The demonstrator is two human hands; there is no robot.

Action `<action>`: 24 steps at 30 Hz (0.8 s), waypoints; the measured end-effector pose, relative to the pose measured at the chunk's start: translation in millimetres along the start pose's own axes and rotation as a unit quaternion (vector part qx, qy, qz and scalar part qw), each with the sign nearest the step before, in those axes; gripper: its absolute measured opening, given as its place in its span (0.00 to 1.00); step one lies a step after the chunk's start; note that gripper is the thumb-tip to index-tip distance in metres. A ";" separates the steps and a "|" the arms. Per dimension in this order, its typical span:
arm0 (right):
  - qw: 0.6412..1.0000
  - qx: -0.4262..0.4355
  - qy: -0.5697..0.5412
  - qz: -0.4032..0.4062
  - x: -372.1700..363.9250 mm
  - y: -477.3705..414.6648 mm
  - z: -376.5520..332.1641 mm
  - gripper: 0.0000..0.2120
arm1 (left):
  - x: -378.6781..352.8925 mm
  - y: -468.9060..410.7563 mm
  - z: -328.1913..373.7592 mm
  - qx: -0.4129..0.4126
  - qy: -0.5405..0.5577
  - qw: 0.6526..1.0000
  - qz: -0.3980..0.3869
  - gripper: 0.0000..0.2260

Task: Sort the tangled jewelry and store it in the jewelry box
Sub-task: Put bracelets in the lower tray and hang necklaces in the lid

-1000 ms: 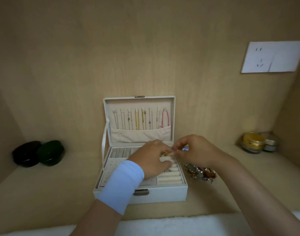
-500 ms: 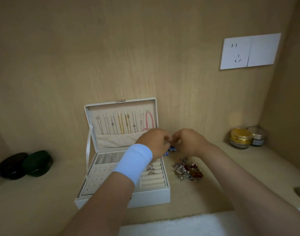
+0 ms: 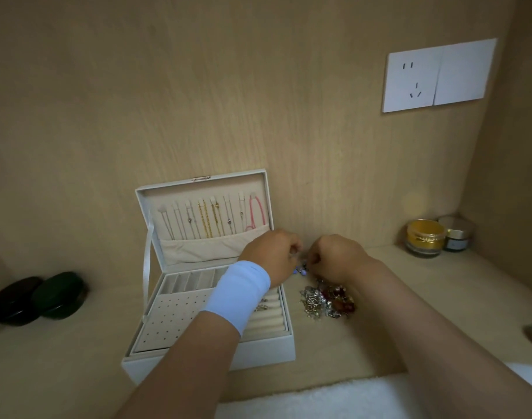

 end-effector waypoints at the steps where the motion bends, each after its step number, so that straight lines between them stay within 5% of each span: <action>1: 0.999 -0.003 -0.032 0.001 3.9 3.1 2.8 0.05 | -1.0 1.1 3.6 0.001 0.004 1.000 -0.005 0.11; 4: 0.981 -0.001 -0.192 0.017 18.4 13.8 8.8 0.06 | -3.3 0.0 10.9 0.013 0.006 1.000 -0.005 0.12; 8: 0.924 0.013 -0.380 0.032 36.4 32.1 6.3 0.05 | -4.8 -2.0 15.3 0.038 0.156 0.987 -0.013 0.20; 19: 0.828 0.047 -0.558 -0.002 45.1 44.4 4.8 0.05 | -3.8 -4.3 18.5 0.091 0.452 0.886 -0.054 0.12; 24: 0.804 0.075 -0.589 -0.022 44.4 47.1 -12.4 0.09 | 21.2 14.2 5.6 0.098 0.419 0.902 -0.039 0.11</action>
Point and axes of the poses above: each hand's wrist, its own y-axis away from the middle knuckle, its own x-axis out of the back of the hand, z = x × y, the point moved 2 cm from there along -y, towards the middle knuckle, and after that the axes turned 4 degrees about -z, right-handed, at the moved point
